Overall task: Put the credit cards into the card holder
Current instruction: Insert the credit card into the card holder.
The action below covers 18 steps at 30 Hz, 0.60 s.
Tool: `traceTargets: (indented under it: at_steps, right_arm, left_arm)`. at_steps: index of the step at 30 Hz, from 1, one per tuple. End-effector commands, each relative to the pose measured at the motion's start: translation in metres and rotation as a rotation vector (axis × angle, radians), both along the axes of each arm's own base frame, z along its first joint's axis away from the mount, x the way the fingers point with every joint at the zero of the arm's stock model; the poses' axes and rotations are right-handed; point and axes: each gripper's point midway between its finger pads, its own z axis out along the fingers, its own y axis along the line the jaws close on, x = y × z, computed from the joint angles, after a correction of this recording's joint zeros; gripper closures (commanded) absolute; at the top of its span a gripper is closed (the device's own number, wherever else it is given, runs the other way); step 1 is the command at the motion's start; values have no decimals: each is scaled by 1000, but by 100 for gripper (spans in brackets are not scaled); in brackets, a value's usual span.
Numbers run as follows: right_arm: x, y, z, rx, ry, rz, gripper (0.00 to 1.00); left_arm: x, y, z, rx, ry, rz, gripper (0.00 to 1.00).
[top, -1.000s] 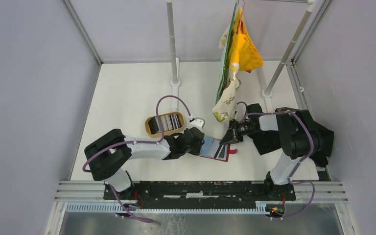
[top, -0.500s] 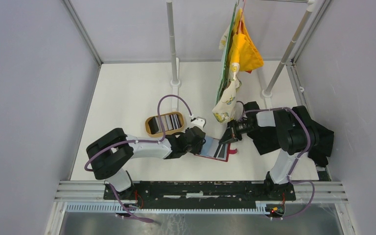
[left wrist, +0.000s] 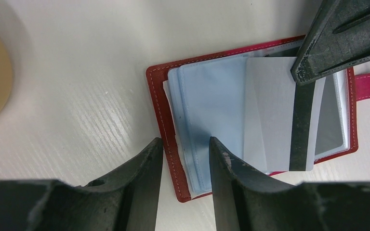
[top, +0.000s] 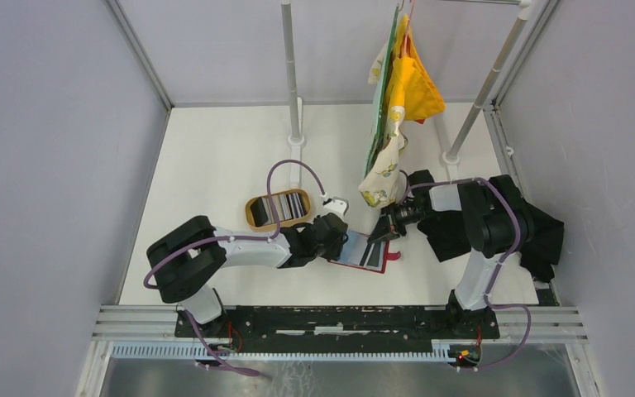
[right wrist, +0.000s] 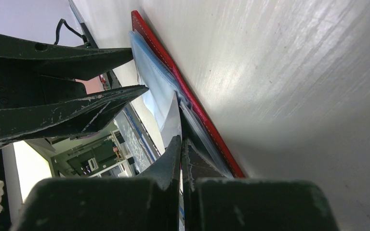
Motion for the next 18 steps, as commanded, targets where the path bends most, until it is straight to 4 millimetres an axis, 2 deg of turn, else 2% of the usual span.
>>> traceTargets:
  at_steps: [1, 18]
  right_arm:
    - [7, 1, -6, -25, -36, 25, 100]
    - [11, 15, -7, 31, -47, 131, 100]
  left_arm:
    - [3, -11, 5, -12, -10, -21, 54]
    - [5, -14, 5, -5, -6, -16, 53]
